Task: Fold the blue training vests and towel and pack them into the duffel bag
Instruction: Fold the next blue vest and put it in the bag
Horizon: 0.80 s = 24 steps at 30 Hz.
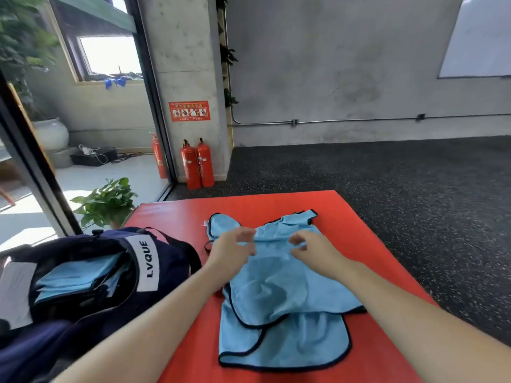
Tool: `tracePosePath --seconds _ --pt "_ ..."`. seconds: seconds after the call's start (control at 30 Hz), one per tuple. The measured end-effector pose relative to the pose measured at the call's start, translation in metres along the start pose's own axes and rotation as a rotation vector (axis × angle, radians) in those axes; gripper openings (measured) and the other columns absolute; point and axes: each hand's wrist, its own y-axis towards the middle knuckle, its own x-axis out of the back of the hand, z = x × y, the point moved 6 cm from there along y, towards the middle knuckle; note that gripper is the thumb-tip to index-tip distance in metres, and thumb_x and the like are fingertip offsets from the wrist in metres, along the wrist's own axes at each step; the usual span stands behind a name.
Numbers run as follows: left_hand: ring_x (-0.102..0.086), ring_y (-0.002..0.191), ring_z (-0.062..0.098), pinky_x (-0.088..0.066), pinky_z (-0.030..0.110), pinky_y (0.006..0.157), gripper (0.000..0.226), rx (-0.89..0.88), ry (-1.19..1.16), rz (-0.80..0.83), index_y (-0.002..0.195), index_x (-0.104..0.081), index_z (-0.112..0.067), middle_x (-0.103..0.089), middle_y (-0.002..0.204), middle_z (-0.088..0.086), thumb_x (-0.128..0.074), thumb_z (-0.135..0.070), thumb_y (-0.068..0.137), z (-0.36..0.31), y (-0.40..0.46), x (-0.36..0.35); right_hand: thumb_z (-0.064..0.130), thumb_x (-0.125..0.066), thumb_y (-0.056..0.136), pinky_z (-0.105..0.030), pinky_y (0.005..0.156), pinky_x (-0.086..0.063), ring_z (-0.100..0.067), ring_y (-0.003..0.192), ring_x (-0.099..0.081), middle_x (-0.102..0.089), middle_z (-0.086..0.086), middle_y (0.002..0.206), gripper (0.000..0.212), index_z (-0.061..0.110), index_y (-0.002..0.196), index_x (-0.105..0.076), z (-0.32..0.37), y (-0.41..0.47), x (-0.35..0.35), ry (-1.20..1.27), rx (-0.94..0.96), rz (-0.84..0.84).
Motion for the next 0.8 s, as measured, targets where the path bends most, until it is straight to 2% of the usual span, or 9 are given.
tracePosePath --seconds 0.13,0.23,0.27,0.33,0.4,0.5,0.6,0.73,0.8 --pt "-0.069 0.082 0.0 -0.055 0.023 0.074 0.03 -0.028 0.117 0.061 0.1 -0.07 -0.039 -0.074 0.097 -0.017 -0.068 -0.012 0.086 0.032 -0.089 -0.023 0.021 -0.069 0.093 -0.022 0.079 -0.054 0.001 0.092 -0.064 -0.07 0.014 0.101 0.013 0.026 0.105 -0.068 -0.012 -0.075 -0.032 0.098 -0.031 0.017" --pt "-0.063 0.099 -0.005 -0.048 0.019 0.088 0.026 -0.156 0.418 0.107 0.11 -0.073 -0.034 -0.072 0.106 -0.02 -0.066 -0.021 0.089 0.055 -0.134 -0.038 0.017 -0.069 0.091 -0.014 0.08 -0.047 0.003 0.087 -0.065 -0.07 0.017 0.091 0.019 0.036 0.092 -0.067 -0.026 -0.126 -0.052 0.043 -0.005 0.031" --pt "-0.061 0.101 -0.006 -0.045 0.016 0.092 0.025 -0.223 0.459 0.102 0.112 -0.073 -0.032 -0.072 0.107 -0.021 -0.066 -0.023 0.089 0.054 -0.138 -0.042 0.016 -0.069 0.09 -0.014 0.08 -0.045 0.003 0.087 -0.065 -0.07 0.017 0.09 0.02 0.036 0.091 -0.068 -0.024 -0.134 -0.055 0.008 0.021 0.052" --pt "-0.063 0.096 -0.005 -0.044 0.012 0.089 0.024 -0.258 0.407 0.07 0.109 -0.075 -0.03 -0.073 0.1 -0.017 -0.07 -0.021 0.087 0.045 -0.145 -0.048 0.016 -0.071 0.088 -0.007 0.076 -0.042 0.009 0.085 -0.064 -0.07 0.018 0.087 0.013 0.028 0.092 -0.074 -0.016 -0.142 -0.055 0.01 0.068 0.074" --pt "-0.061 0.101 -0.001 -0.045 0.019 0.093 0.025 -0.284 0.451 0.053 0.11 -0.075 -0.029 -0.072 0.105 -0.015 -0.07 -0.021 0.087 0.045 -0.149 -0.05 0.019 -0.075 0.087 -0.006 0.074 -0.042 0.011 0.086 -0.063 -0.071 0.018 0.087 0.009 0.024 0.094 -0.075 -0.011 -0.146 -0.054 0.029 0.091 0.073" --pt "-0.055 0.113 0.01 -0.041 0.031 0.092 0.023 -0.314 0.73 0.123 0.111 -0.072 -0.031 -0.067 0.115 -0.015 -0.062 -0.027 0.091 0.061 -0.156 -0.053 0.034 -0.075 0.084 -0.014 0.078 -0.046 0.005 0.087 -0.061 -0.069 0.017 0.092 0.01 0.034 0.093 -0.072 -0.022 -0.156 -0.067 -0.115 0.09 0.23" --pt "-0.06 0.101 0.018 -0.049 0.036 0.082 0.017 -0.206 0.787 0.126 0.097 -0.071 -0.025 -0.066 0.1 -0.009 -0.058 -0.034 0.09 0.078 -0.153 -0.042 0.041 -0.074 0.08 -0.026 0.086 -0.052 0.002 0.091 -0.061 -0.068 0.017 0.095 0.015 0.033 0.092 -0.072 -0.033 -0.16 -0.073 -0.197 0.065 0.338" --pt "-0.058 0.084 0.02 -0.053 0.04 0.073 0.019 -0.164 0.792 0.138 0.083 -0.067 -0.015 -0.06 0.084 -0.004 -0.058 -0.031 0.089 0.081 -0.153 -0.036 0.037 -0.075 0.082 -0.017 0.079 -0.044 0.005 0.087 -0.057 -0.063 0.018 0.094 0.012 0.032 0.093 -0.074 -0.027 -0.158 -0.074 -0.251 0.117 0.339" --pt "-0.057 0.079 0.019 -0.051 0.038 0.069 0.019 -0.14 0.782 0.13 0.077 -0.066 -0.014 -0.058 0.08 -0.004 -0.058 -0.026 0.088 0.079 -0.155 -0.034 0.041 -0.074 0.082 -0.022 0.079 -0.047 0.001 0.086 -0.057 -0.061 0.015 0.094 0.014 0.031 0.092 -0.074 -0.025 -0.157 -0.076 -0.274 0.116 0.325"
